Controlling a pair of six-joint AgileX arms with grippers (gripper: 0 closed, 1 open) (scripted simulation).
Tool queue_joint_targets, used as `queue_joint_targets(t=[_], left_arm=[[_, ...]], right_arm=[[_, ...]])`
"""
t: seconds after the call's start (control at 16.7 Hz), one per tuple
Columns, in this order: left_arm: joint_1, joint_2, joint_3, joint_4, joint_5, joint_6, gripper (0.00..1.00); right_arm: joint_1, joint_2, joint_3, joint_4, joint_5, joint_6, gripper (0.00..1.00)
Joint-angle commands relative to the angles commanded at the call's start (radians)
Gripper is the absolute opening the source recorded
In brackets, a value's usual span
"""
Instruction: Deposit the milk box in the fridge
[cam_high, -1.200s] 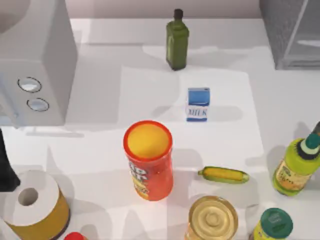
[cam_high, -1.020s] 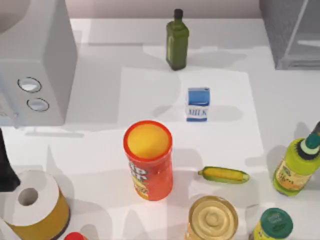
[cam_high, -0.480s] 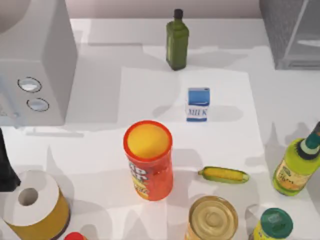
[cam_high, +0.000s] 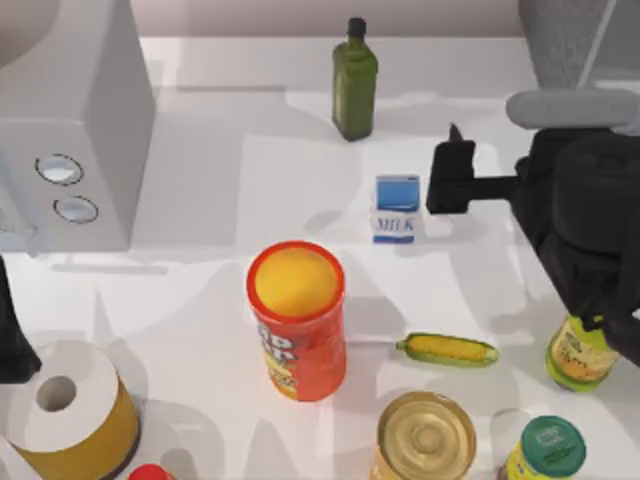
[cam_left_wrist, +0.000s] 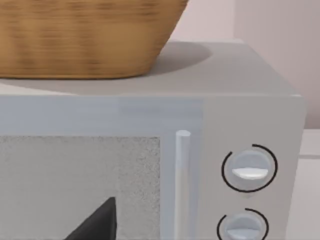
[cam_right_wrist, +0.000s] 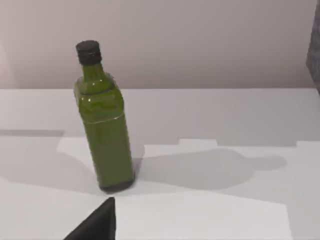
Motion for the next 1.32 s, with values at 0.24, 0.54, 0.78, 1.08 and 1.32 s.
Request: queue_joint_targets(t=[0.24, 0.54, 0.78, 1.08, 1.32], left_arm=[[0.000, 0.000, 0.000, 0.000, 0.000, 0.000, 1.00], [0.000, 0.000, 0.000, 0.000, 0.000, 0.000, 1.00], [0.000, 0.000, 0.000, 0.000, 0.000, 0.000, 1.00], [0.000, 0.000, 0.000, 0.000, 0.000, 0.000, 1.00], [0.000, 0.000, 0.000, 0.000, 0.000, 0.000, 1.00]], right_arm=[[0.103, 0.358, 0.132, 0.132, 0.143, 0.053, 1.00], [0.174, 0.631, 0.238, 0.239, 0.276, 0.091, 1.00], [0.187, 0.676, 0.257, 0.260, 0.303, 0.097, 1.00], [0.168, 0.673, 0.259, 0.259, 0.287, 0.088, 1.00], [0.106, 0.717, 0.330, 0.259, 0.229, 0.052, 1.00]])
